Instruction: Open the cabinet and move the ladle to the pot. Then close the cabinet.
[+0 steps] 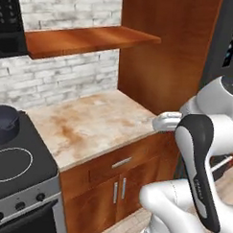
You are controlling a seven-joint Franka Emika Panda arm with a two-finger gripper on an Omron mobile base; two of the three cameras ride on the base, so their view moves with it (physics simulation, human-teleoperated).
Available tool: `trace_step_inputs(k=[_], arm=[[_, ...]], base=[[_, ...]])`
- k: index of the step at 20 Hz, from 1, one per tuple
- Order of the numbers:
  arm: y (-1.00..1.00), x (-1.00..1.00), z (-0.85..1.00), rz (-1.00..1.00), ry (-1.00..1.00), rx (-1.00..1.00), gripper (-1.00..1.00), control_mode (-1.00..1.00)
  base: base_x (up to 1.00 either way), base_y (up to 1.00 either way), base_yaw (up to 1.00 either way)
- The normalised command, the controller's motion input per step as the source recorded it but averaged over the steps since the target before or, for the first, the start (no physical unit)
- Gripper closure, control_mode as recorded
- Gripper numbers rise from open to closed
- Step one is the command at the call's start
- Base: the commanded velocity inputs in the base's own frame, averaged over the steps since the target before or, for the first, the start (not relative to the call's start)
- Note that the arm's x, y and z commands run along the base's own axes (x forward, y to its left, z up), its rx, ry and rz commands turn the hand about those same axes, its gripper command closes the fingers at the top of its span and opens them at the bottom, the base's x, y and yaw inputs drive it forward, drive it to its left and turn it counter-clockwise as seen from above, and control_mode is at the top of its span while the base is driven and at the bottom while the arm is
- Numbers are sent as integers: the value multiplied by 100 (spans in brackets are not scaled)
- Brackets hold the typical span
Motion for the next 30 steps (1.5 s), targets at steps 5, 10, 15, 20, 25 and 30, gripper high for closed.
trace_step_inputs(k=[5,10,15,20,25,30], arm=[[0,0,0,0,0,0,-100,100],[0,0,0,0,0,0,-100,100],[0,0,0,0,0,0,-100,100],[0,0,0,0,0,0,-100,100],[0,0,0,0,0,0,-100,100],[0,0,0,0,0,0,-100,100]], base=[[0,-43,-85],[0,-62,-81],[0,-86,-74],[1,-94,-70],[21,-100,-59],[85,-64,-42]])
